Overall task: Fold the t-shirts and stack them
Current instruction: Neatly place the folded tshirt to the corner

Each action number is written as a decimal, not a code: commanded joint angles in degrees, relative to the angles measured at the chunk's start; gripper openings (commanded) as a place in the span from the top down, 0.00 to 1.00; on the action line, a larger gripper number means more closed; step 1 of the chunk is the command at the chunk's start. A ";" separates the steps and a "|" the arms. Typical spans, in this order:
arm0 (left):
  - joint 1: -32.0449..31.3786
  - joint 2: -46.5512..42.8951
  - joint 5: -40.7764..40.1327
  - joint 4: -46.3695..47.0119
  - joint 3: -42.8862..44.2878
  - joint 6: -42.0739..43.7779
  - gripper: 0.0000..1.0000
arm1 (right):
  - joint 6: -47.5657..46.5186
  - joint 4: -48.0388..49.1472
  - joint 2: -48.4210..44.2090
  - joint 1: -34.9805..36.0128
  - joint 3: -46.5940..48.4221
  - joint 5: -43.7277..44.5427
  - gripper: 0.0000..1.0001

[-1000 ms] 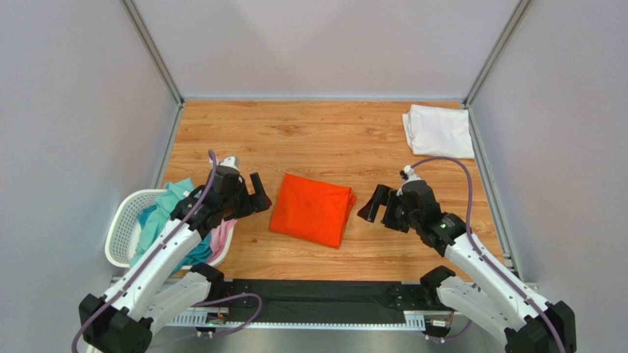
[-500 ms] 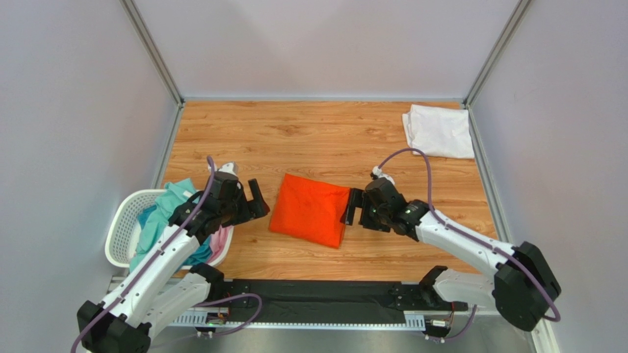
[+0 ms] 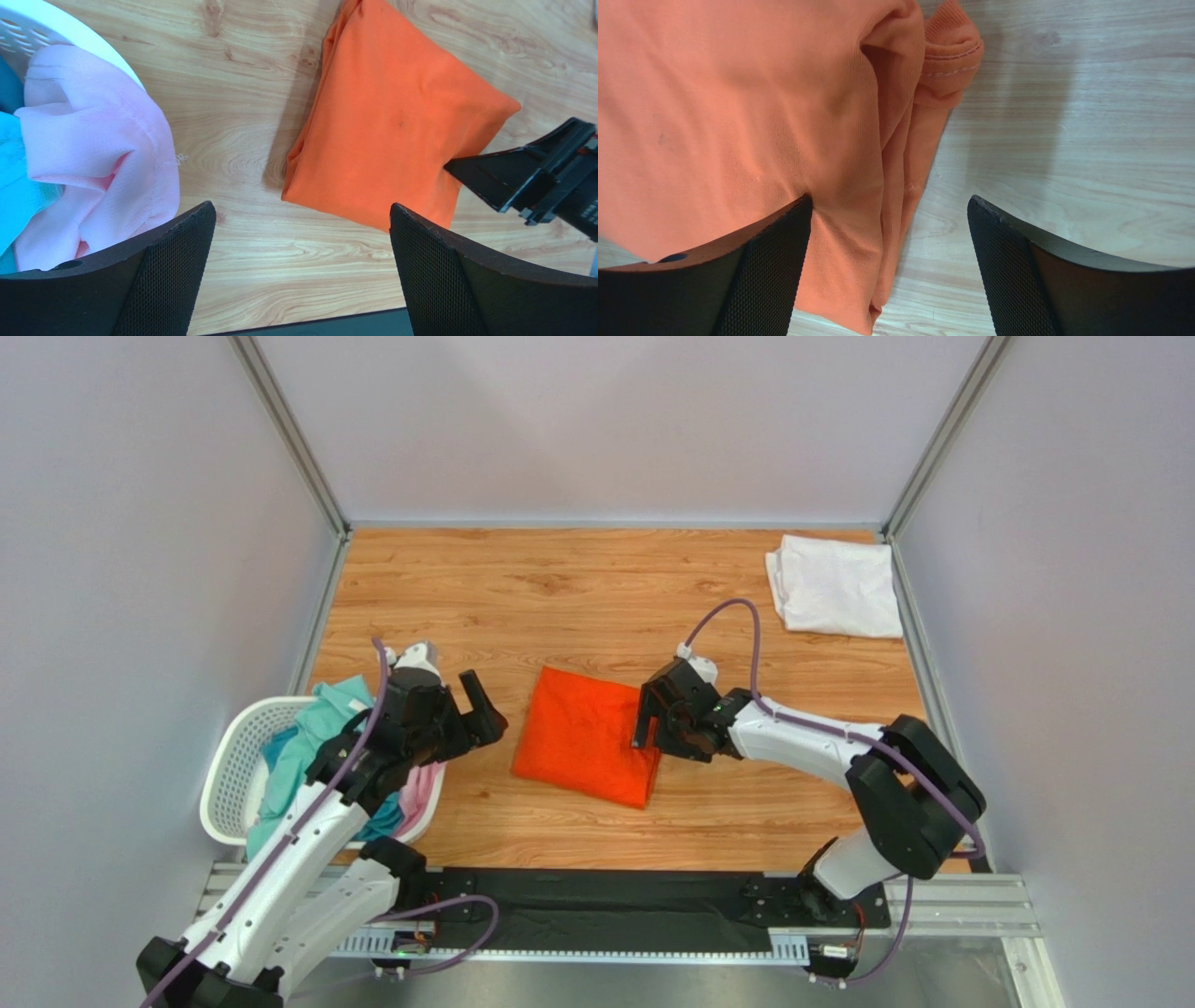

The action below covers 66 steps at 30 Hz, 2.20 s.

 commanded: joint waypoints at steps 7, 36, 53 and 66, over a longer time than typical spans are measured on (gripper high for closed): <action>-0.25 -5.29 -1.07 -0.51 1.17 -2.68 0.00 | 1.30 3.58 6.16 0.65 2.30 0.69 0.39; -0.25 -18.22 -9.33 -7.72 -3.66 -7.43 0.00 | -58.79 -6.70 15.65 -14.63 34.37 16.06 1.00; -0.25 -15.06 -12.23 -9.48 -2.87 -7.52 0.00 | -71.38 -8.54 29.89 -33.79 58.72 18.00 1.00; -0.34 -12.07 -13.20 -9.65 -2.69 -6.99 0.00 | -70.69 -13.28 27.61 -35.99 63.29 20.28 1.00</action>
